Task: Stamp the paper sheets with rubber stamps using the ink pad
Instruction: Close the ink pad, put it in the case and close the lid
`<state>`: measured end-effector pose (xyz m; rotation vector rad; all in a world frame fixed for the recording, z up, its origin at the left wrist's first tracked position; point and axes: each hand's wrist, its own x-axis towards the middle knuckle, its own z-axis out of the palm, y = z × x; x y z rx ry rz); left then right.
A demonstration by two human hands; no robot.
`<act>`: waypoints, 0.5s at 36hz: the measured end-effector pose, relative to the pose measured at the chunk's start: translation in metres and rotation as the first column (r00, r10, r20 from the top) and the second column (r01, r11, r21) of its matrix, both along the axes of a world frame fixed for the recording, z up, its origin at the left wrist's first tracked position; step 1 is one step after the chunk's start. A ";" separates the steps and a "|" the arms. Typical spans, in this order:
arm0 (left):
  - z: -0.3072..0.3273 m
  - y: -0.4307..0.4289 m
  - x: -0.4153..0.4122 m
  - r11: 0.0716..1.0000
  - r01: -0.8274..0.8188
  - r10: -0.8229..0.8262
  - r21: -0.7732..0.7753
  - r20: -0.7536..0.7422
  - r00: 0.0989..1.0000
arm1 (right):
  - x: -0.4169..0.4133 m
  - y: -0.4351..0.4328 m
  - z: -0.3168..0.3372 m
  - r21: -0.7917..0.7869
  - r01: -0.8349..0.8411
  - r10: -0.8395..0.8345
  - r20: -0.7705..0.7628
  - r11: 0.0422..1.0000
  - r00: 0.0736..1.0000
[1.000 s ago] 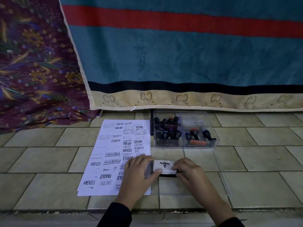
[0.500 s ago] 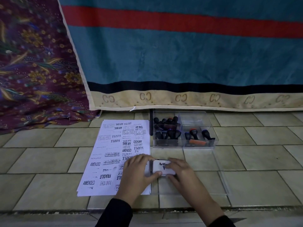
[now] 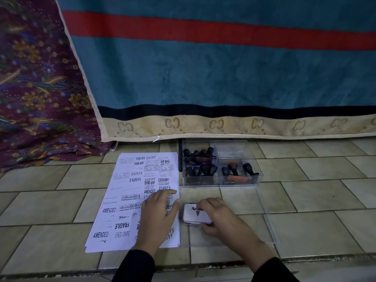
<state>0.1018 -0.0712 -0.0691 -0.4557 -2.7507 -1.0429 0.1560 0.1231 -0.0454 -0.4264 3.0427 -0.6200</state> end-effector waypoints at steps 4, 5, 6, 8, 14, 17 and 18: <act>-0.005 0.004 -0.007 0.999 -0.026 0.024 -0.040 -0.041 0.999 | -0.005 0.015 0.013 -0.088 0.028 -0.031 -0.036 0.996 0.999; -0.007 0.004 -0.008 0.998 -0.032 0.030 -0.047 -0.046 0.999 | -0.006 0.020 0.019 -0.114 0.050 -0.055 -0.047 0.992 0.997; -0.009 0.005 -0.009 0.998 -0.037 0.034 -0.056 -0.047 0.998 | -0.008 0.027 0.025 -0.141 0.079 -0.086 -0.049 0.987 0.995; -0.014 0.006 -0.010 0.997 -0.040 0.036 -0.072 -0.052 0.998 | -0.015 0.043 0.039 -0.187 0.128 -0.144 -0.075 0.974 0.987; -0.021 0.008 -0.010 0.994 -0.048 0.040 -0.101 -0.079 0.996 | -0.066 0.095 0.066 -0.278 0.257 -0.321 -0.216 0.926 0.922; -0.023 0.006 -0.011 0.993 -0.043 0.035 -0.113 -0.072 0.997 | -0.096 0.116 0.066 -0.280 0.297 -0.359 -0.204 0.913 0.911; -0.024 0.006 -0.011 0.993 -0.040 0.032 -0.116 -0.072 0.997 | -0.106 0.121 0.063 -0.262 0.306 -0.360 -0.190 0.915 0.914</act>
